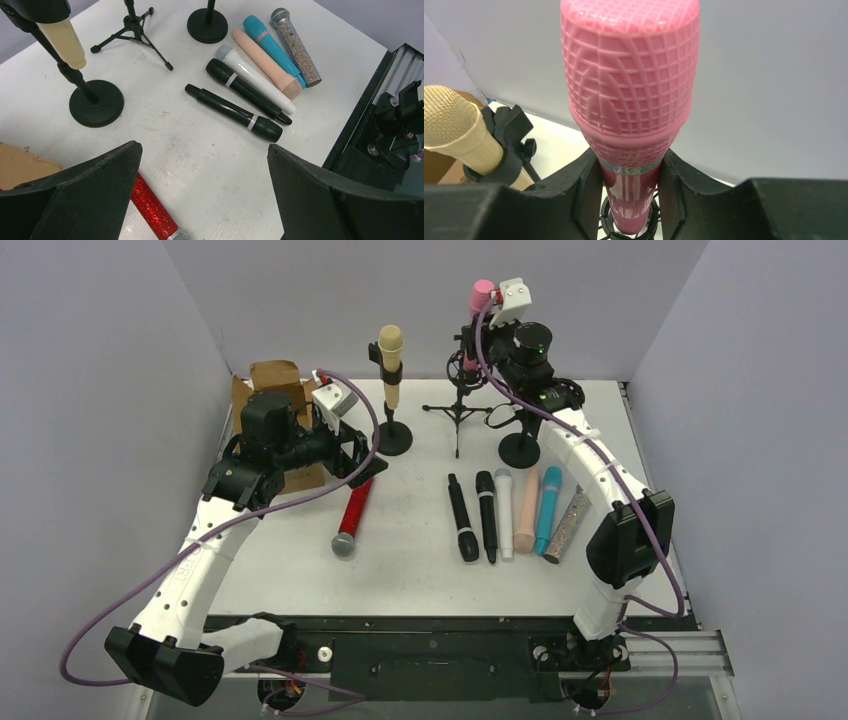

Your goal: Attach the microphones to the stand

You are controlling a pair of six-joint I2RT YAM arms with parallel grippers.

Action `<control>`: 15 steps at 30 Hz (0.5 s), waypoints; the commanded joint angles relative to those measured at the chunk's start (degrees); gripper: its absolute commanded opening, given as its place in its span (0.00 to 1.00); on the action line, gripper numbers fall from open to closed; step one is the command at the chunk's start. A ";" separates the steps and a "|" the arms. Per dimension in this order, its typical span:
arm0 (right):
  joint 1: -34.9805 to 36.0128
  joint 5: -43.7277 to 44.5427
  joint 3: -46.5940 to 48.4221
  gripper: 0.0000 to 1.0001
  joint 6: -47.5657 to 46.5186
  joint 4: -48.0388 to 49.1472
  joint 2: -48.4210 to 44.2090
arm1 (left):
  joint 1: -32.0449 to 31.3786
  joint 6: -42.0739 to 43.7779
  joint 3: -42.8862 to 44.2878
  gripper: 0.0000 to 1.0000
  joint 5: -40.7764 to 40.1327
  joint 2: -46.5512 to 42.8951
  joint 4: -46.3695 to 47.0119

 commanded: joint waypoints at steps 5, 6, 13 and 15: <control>1.43 1.36 -0.54 0.00 -3.89 0.92 1.14 | 0.28 -0.30 1.07 0.96 -0.70 -0.23 2.84; 1.58 1.66 -0.86 0.00 -4.56 0.87 1.00 | 0.28 -0.37 1.18 0.96 -0.74 -0.17 2.84; 1.80 1.63 -4.82 0.32 -3.73 1.43 -0.58 | 0.28 -0.74 1.66 0.96 -1.78 0.18 3.08; 1.94 2.09 -5.65 0.56 -3.15 1.47 -1.31 | 0.35 -0.84 1.90 0.96 -2.23 0.41 3.13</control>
